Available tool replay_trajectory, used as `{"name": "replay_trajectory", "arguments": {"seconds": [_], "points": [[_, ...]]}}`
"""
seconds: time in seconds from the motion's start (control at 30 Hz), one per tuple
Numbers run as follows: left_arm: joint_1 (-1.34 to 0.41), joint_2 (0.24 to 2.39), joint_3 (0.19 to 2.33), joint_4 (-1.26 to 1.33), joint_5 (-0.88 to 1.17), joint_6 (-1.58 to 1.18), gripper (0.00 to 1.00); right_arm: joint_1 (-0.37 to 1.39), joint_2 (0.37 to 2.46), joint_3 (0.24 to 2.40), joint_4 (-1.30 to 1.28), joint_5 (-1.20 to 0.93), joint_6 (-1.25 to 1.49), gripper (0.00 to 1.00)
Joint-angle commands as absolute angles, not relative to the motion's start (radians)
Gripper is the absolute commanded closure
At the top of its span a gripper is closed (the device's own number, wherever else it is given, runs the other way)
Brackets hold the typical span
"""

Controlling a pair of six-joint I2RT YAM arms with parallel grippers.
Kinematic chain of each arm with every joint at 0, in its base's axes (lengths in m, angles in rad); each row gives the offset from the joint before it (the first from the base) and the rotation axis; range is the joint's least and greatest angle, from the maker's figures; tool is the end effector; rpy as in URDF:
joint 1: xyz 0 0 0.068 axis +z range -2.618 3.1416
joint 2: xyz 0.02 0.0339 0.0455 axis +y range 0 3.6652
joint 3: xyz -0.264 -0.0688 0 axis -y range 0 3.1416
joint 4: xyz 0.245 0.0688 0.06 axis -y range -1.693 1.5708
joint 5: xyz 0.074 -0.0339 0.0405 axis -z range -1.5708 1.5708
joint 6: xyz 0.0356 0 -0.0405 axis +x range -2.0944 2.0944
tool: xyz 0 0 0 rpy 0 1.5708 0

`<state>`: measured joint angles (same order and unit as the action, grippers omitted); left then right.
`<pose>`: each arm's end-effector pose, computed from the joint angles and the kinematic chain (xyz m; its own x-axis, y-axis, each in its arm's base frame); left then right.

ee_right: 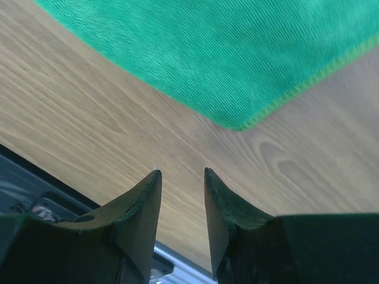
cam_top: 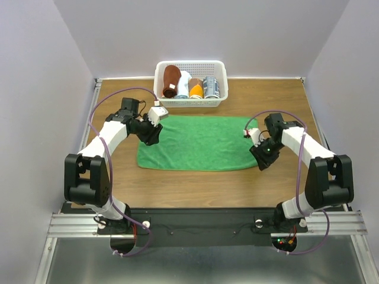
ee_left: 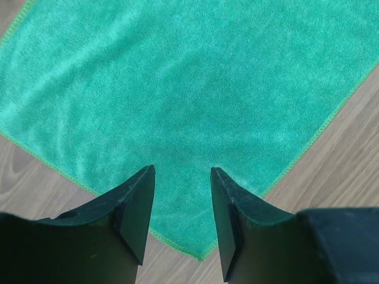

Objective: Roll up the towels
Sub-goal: Flatten the towel

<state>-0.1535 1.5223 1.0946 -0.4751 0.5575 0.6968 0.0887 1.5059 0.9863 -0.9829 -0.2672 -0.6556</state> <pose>0.3129 -0.0675 0.2484 -0.3039 0.5981 -0.7416 0.8458 0.5277 0.0790 0.2509 0.0318 0.1993 -0.7247 -0.6548 -0.2147 -0.6878 0.7064 0.1672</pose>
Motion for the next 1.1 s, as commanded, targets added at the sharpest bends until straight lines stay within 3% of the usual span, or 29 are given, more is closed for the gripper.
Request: {"name": "replay_trajectory", "arguments": {"seconds": [0.0,0.2,0.53,0.77,0.93,1.07], "points": [[-0.147,1.528,1.097,-0.473,0.592,0.692,0.46,0.133,1.465,0.983,-0.864,-0.227,-0.703,0.58],[-0.147,1.539,1.111,-0.472,0.587,0.689,0.46,0.228,1.496,0.971,-0.825,-0.167,-0.704,0.49],[-0.147,1.559,1.127,-0.471,0.588,0.69,0.46,0.293,1.572,0.939,-0.762,-0.069,-0.75,0.53],[-0.146,1.569,1.121,-0.463,0.58,0.695,0.46,0.302,1.606,0.998,-0.765,-0.063,-0.773,0.87],[-0.146,1.574,1.115,-0.462,0.587,0.703,0.46,0.304,1.664,1.199,-0.85,-0.124,-0.775,0.94],[-0.143,1.591,1.123,-0.456,0.584,0.69,0.46,0.305,1.801,1.345,-0.879,-0.141,-0.785,0.95]]}}
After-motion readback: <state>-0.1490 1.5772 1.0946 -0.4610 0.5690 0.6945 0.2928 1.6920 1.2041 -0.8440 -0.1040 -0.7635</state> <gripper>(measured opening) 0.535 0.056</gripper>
